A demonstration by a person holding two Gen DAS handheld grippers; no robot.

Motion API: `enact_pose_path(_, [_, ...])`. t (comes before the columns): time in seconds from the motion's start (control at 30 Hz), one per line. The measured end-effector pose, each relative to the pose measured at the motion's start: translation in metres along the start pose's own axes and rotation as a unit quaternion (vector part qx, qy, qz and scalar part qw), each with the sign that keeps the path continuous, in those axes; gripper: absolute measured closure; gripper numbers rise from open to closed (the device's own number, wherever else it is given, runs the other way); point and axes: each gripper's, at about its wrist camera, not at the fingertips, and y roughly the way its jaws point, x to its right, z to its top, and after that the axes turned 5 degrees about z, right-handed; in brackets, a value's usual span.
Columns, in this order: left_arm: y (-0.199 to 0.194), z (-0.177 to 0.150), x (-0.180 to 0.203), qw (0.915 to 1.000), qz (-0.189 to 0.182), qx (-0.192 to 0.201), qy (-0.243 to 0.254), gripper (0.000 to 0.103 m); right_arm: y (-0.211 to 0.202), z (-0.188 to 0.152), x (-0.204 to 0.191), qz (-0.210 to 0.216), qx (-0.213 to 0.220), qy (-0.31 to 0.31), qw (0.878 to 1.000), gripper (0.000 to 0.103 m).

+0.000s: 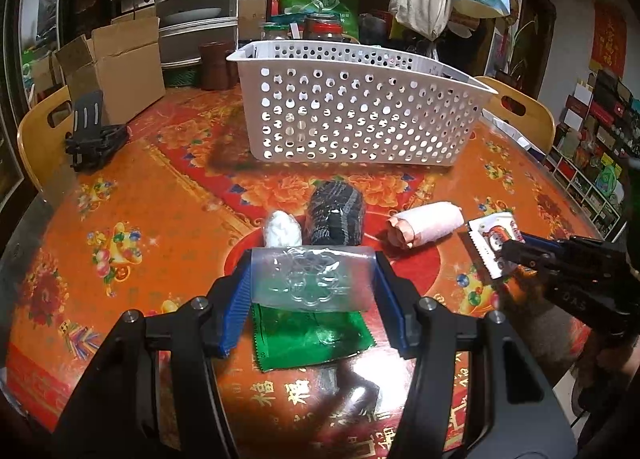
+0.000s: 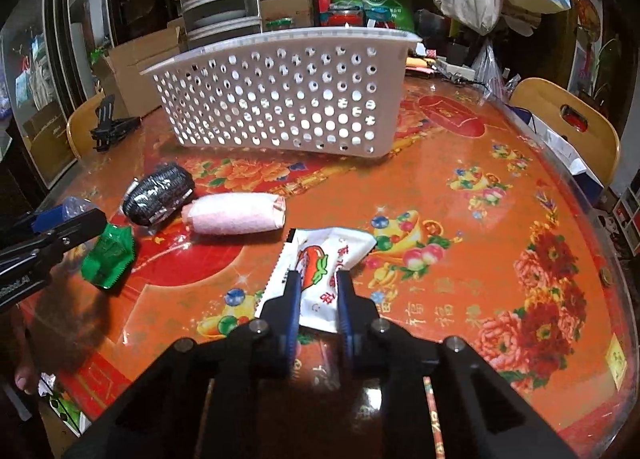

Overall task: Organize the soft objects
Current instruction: 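Lift both held items and carry them over the white basket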

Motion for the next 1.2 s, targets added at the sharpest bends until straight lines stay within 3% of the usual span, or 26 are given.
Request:
enact_pose_path(0.6, [-0.027,0.024,0.011,0.9996,-0.005,0.022,0.018,0.049,-0.059,0.028,0.01,0.02,0.066,0.013,0.998,0.087])
enact_pose_path(0.97, [-0.041,0.079,0.014,0.9988,-0.012,0.042,0.025,0.049,-0.091,0.076,0.01,0.023,0.113,-0.004,0.993,0.087])
enact_pose_path(1.2, [-0.044,0.136,0.009,0.9982,-0.018,0.052,0.026,0.049,-0.098,0.116,0.005,0.033,0.124,-0.019,0.992,0.087])
